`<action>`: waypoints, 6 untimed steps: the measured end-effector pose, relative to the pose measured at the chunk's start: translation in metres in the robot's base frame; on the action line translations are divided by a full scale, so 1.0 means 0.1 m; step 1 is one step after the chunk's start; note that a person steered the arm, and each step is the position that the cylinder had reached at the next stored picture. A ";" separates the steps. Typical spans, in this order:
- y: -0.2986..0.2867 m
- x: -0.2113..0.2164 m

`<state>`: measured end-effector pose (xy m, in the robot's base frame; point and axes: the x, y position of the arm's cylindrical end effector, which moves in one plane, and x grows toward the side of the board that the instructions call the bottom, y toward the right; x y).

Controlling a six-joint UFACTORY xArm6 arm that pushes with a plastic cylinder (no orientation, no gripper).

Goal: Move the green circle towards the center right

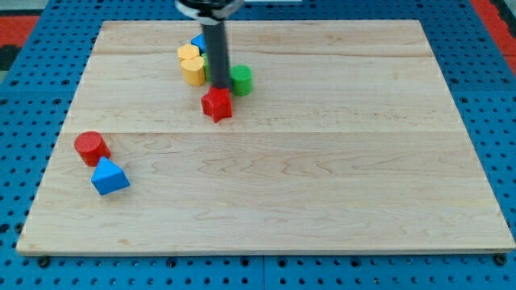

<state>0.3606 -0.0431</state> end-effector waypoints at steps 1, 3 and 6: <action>-0.32 -0.05; 0.58 -0.25; 1.50 -0.18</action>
